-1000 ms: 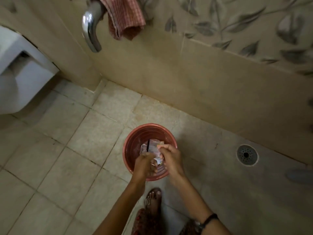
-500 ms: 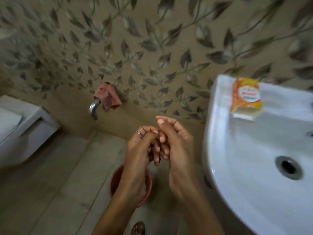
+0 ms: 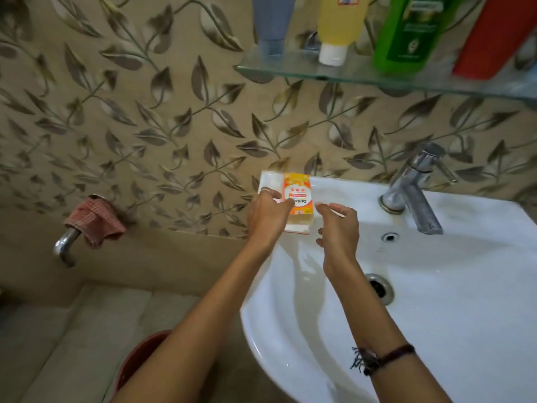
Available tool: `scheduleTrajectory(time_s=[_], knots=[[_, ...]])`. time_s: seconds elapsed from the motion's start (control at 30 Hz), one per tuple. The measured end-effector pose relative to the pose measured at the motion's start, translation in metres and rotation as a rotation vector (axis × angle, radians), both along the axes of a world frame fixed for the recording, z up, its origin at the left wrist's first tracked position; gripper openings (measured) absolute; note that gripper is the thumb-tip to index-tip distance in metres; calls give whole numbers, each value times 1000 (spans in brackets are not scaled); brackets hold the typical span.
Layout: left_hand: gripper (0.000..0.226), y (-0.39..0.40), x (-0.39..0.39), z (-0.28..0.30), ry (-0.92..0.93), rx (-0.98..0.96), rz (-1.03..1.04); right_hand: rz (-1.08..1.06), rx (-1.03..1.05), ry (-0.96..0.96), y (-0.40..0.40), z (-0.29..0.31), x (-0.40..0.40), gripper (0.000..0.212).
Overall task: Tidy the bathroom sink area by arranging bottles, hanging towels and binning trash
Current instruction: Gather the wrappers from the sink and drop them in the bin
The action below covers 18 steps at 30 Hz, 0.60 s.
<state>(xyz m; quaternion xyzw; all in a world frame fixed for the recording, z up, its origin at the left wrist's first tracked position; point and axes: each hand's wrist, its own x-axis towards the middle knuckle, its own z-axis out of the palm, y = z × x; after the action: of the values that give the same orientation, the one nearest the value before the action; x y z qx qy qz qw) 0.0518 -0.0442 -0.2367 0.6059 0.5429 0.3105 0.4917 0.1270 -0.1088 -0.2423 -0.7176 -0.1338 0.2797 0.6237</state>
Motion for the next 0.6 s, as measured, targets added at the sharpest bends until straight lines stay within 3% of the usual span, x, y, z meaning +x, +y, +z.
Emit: scheduleTrajectory(time_s=[0.1, 0.23, 0.37, 0.47, 0.6], knots=[[36, 11, 8, -16, 95, -29, -46, 99, -102, 8, 13, -16, 10, 41], [27, 12, 6, -26, 37, -1, -34, 112, -95, -34, 19, -29, 3, 33], [16, -1, -6, -25, -135, 1, -15, 2, 19, -96, 16, -30, -14, 9], [9, -13, -26, -15, -362, -56, 81, 48, 104, -165, 12, -15, -38, 13], [25, -14, -77, 0, -508, -85, 217, 135, 195, -189, 7, 2, -87, 10]])
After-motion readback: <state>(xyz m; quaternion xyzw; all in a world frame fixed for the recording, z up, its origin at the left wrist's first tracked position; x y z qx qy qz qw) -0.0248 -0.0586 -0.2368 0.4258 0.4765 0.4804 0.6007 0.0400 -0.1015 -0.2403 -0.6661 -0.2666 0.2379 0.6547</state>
